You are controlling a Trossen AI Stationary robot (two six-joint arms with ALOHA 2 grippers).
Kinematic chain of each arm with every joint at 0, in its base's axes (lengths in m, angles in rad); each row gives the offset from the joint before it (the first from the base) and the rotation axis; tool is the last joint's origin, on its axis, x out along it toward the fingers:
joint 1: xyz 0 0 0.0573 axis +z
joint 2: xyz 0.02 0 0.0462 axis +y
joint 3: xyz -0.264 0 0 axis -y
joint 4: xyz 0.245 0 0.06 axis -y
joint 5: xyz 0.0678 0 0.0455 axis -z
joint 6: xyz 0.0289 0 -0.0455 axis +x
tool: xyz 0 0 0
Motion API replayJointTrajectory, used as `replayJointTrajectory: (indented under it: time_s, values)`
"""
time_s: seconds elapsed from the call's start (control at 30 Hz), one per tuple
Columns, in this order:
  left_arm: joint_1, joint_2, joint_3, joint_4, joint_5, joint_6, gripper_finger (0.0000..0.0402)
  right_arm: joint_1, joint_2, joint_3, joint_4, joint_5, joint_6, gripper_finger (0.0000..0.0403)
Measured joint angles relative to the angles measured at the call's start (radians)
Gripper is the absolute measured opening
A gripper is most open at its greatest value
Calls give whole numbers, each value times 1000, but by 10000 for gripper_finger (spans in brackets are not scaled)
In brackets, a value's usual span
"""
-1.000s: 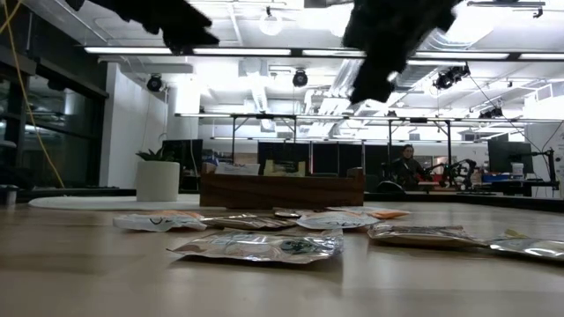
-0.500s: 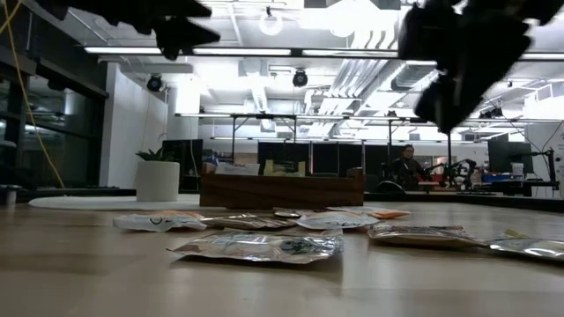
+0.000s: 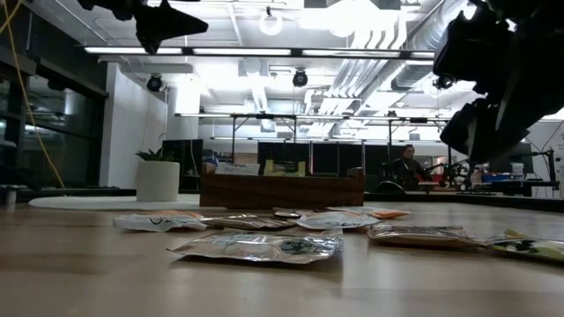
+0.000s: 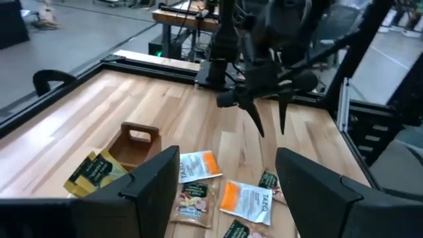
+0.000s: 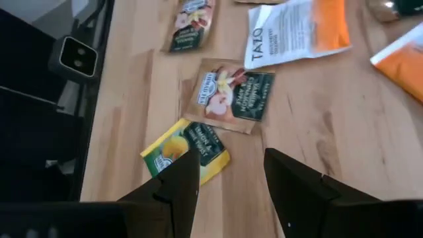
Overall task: Pick & Place Tea
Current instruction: Put the yellow tea bag into the middle section of the wooden organizer
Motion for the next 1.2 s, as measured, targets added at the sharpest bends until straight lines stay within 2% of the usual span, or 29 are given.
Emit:
replayJointTrajectory:
  time_s: [0.23,0.4,0.57,0.77,0.97,1.1,1.2]
  values:
    - [-36,26,0,41,-28,-14,248,7,86,-29,127,-37,16,168]
    - [-35,52,0,34,12,-9,248,7,170,-26,223,-81,55,204]
    - [-35,69,0,30,57,2,248,7,230,-26,229,-89,78,245]
    - [-34,71,0,28,77,10,248,30,277,-5,232,-92,57,256]
    - [-34,71,0,28,91,29,248,52,314,96,99,-97,-76,257]
    - [-34,71,0,28,105,29,248,63,347,179,-76,-42,-188,257]
    - [-34,70,0,28,112,29,248,65,363,211,-132,-7,-233,257]
